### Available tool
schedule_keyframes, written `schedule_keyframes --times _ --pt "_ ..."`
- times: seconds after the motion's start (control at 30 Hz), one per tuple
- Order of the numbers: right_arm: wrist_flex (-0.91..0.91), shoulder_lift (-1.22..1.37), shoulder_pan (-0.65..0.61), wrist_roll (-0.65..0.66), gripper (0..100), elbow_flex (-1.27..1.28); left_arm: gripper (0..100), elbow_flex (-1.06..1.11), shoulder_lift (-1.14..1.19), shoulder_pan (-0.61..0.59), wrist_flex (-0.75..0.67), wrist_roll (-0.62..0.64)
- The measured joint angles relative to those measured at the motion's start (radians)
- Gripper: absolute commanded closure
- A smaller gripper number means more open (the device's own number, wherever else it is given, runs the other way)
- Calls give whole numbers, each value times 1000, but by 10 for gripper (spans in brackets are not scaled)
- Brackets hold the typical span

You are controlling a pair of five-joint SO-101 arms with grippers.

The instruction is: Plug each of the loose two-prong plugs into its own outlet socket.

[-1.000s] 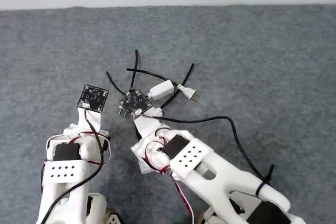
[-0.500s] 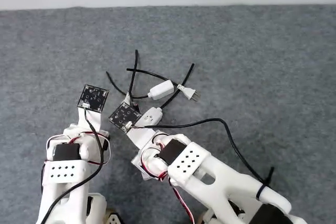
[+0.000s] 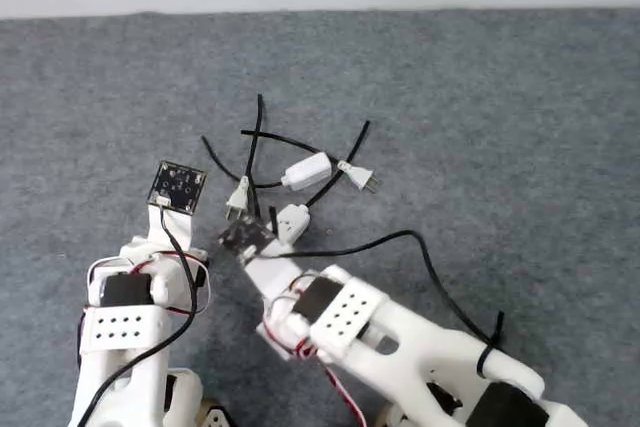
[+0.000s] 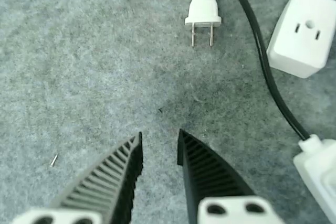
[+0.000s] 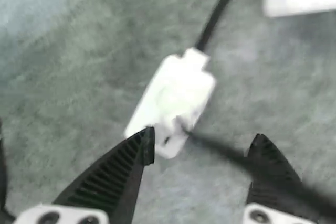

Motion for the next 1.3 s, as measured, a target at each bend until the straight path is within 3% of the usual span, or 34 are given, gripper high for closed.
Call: schedule_keyframes --times 0.3,0.67,0.87,1.1,1.3 --pt "14 2 -95 -52 713 -31 891 -18 0 -23 0 0" --pt "-49 8 -31 -150 713 -41 891 -18 0 -43 -11 0" --pt "-120 155 -31 -160 719 -63 891 -18 0 -43 -12 0" --pt "-83 282 -21 -158 991 -178 891 -18 0 -43 -12 0" --pt "-49 292 75 -81 991 -190 891 -18 0 -43 -12 0"
